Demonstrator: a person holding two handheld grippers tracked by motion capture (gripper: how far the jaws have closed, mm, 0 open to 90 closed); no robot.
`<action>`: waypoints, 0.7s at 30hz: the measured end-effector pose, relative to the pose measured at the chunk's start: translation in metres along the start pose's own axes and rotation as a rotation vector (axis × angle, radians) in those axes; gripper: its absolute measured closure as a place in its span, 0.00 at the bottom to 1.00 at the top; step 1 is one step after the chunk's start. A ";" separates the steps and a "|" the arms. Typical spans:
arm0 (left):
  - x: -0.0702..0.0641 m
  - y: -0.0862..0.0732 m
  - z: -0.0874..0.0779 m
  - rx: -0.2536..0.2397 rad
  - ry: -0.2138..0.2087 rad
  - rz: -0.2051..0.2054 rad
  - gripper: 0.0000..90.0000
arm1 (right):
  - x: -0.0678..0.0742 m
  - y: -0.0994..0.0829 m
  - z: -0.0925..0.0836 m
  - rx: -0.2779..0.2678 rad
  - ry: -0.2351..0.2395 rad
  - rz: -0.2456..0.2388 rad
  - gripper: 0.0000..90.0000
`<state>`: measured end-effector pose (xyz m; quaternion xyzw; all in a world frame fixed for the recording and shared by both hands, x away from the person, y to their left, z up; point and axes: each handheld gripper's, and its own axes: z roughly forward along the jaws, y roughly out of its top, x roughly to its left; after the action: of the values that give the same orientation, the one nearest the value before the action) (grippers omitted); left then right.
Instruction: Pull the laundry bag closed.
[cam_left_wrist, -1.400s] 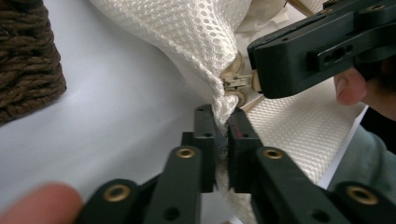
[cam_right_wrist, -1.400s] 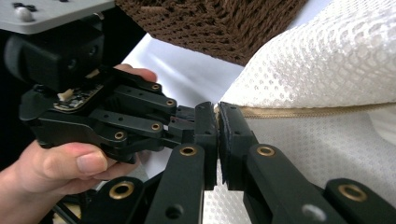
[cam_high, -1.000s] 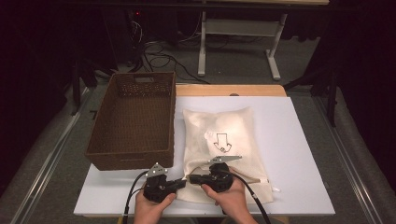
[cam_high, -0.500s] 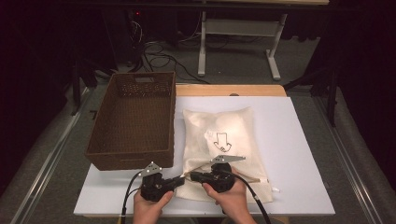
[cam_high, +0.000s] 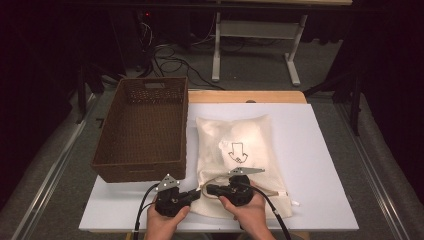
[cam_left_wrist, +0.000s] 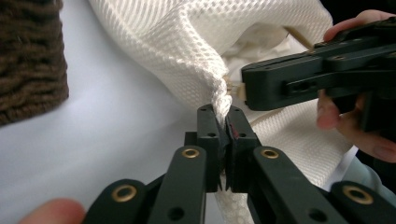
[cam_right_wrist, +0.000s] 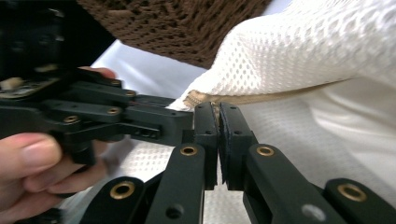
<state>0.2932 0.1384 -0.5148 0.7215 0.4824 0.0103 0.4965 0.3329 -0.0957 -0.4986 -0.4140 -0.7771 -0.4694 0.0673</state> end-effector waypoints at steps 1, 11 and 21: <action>0.001 0.000 -0.001 -0.001 -0.007 -0.002 0.93 | -0.001 0.000 -0.001 -0.008 0.015 -0.010 0.98; 0.010 0.004 -0.008 -0.075 -0.067 -0.080 0.76 | 0.005 0.001 -0.003 -0.051 0.023 -0.029 0.98; 0.014 0.004 -0.002 -0.058 -0.112 -0.081 0.95 | 0.003 0.000 0.001 -0.036 0.016 -0.032 0.98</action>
<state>0.3023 0.1497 -0.5169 0.6861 0.4823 -0.0364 0.5435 0.3312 -0.0934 -0.4979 -0.3989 -0.7745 -0.4874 0.0585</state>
